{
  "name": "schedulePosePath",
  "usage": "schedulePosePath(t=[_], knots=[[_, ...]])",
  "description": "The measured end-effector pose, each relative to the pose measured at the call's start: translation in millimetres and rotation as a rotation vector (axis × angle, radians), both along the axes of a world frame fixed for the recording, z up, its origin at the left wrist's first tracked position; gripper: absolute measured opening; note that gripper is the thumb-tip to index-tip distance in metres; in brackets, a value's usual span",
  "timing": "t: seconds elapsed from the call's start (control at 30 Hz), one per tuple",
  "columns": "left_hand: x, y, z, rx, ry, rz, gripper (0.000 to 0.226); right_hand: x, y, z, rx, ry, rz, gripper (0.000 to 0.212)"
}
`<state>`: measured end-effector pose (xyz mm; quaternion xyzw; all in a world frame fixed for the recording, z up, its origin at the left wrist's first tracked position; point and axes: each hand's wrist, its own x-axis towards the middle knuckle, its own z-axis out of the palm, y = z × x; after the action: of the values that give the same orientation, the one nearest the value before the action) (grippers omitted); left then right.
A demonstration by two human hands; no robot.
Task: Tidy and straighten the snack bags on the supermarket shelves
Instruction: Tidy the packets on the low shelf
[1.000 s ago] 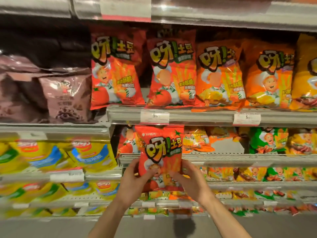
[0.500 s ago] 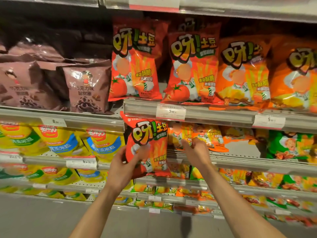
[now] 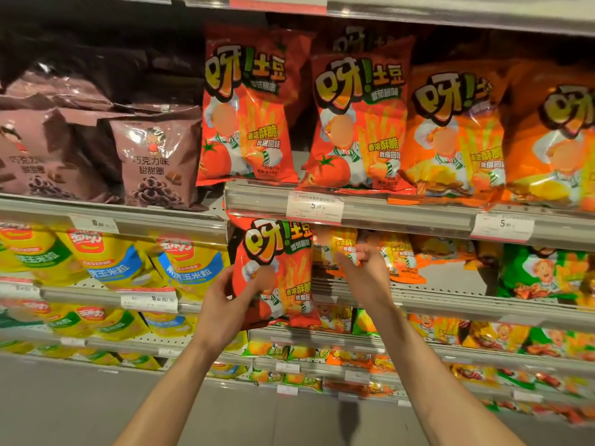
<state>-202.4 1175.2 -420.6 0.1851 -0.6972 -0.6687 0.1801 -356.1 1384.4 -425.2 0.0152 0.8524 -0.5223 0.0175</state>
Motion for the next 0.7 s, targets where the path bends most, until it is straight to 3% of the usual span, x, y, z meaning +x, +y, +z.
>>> schedulePosePath(t=[0.13,0.4,0.7], knots=[[-3.3,2.9,-0.2,-0.011,0.007,0.0,0.022,-2.5,9.9,4.4,-0.093,0.021,0.002,0.071],[-22.6,18.6,0.6,-0.049,0.0,0.003,0.031,-1.4,71.8,7.9,-0.182,0.056,-0.101,0.064],[-59.8,58.5,-9.2,-0.091,-0.05,-0.032,0.043,0.7,162.4,5.9,-0.141,0.08,-0.167,0.056]])
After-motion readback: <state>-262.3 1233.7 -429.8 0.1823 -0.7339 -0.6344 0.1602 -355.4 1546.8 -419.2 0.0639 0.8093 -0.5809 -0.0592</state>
